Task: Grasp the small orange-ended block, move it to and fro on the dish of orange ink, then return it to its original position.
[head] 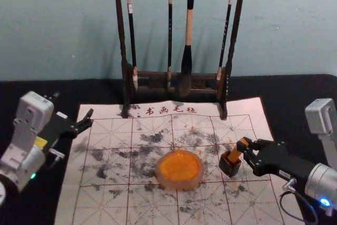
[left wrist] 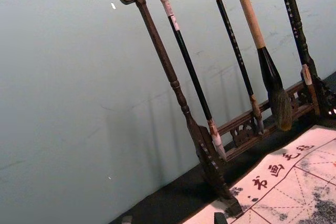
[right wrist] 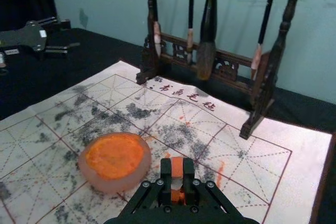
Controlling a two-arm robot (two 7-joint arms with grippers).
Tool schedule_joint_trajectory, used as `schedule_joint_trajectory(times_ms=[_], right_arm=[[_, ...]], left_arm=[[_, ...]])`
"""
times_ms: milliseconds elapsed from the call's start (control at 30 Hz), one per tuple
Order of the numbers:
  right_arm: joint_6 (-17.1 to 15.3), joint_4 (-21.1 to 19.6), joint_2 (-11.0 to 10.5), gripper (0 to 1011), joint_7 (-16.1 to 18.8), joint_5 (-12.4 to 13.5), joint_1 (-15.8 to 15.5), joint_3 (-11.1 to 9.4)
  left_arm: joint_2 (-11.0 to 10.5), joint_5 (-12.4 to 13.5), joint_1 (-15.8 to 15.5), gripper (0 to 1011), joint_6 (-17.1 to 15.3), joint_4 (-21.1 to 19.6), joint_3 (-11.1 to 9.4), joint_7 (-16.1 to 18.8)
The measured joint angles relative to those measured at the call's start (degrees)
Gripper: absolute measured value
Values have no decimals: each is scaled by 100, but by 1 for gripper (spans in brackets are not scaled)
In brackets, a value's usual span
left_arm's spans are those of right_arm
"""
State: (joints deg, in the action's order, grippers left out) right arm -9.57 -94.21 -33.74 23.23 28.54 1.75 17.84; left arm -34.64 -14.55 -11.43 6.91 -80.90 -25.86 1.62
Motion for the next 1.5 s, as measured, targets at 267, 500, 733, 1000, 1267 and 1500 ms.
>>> schedule_joint_trajectory(times_ms=[267, 500, 733, 1000, 1267, 1500], right_arm=[[-270, -281, -261, 71, 210, 13, 89, 41], [-342, -428, -490, 70, 466, -2, 324, 158], [-422, -222, -421, 70, 687, -78, 878, 469], [-597, 239, -153, 70, 936, -115, 1540, 916], [-687, 687, 103, 70, 1170, -282, 2082, 1445], [-725, 961, 199, 70, 1347, -390, 2328, 1764]], left_arm=[[0, 0, 0, 1010, 0, 0, 0, 0], [0, 0, 0, 1010, 0, 0, 0, 0], [0, 0, 0, 1010, 0, 0, 0, 0], [0, 0, 0, 1010, 0, 0, 0, 0], [0, 0, 0, 1010, 0, 0, 0, 0], [0, 0, 0, 1010, 0, 0, 0, 0]])
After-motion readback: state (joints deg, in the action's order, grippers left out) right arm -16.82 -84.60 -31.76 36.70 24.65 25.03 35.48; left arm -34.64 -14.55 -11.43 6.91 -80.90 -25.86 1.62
